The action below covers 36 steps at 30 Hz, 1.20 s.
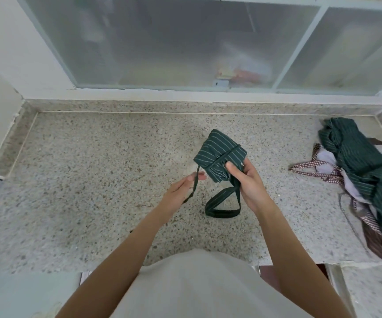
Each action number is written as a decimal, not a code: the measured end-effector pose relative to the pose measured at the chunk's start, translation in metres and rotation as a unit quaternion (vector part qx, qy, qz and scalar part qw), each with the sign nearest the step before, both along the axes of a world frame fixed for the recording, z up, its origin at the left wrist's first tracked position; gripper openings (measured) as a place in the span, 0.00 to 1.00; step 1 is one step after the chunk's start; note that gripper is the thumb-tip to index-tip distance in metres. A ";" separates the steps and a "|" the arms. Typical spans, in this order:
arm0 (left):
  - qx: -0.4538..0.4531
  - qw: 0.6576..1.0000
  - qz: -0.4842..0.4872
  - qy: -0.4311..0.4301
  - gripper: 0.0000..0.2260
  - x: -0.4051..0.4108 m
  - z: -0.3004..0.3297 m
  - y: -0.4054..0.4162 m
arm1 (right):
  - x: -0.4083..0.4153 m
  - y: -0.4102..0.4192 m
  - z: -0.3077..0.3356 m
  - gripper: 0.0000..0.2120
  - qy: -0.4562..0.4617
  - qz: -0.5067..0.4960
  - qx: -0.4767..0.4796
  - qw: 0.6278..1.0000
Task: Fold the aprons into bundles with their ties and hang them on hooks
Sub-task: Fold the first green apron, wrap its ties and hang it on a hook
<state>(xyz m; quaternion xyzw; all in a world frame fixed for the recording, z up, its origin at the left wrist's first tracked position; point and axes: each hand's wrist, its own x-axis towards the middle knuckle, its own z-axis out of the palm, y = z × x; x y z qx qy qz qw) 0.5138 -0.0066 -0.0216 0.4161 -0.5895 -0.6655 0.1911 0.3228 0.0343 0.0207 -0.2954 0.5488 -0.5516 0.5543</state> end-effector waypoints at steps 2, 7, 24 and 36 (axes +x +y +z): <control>0.017 1.000 -0.025 0.008 0.15 0.005 -0.002 -0.001 | -0.005 0.001 0.002 0.27 0.013 -0.005 0.004 1.000; -0.084 0.983 -0.076 -0.141 0.10 0.015 -0.010 -0.019 | -0.019 0.006 0.005 0.23 0.106 0.149 -0.018 0.983; -0.431 0.868 0.071 -0.234 0.12 0.001 0.037 -0.053 | 0.013 -0.038 -0.034 0.24 0.541 0.067 -0.015 0.838; -0.431 0.861 0.094 -0.254 0.06 0.004 -0.025 -0.093 | 0.059 -0.097 -0.077 0.15 -0.043 -0.041 0.228 0.972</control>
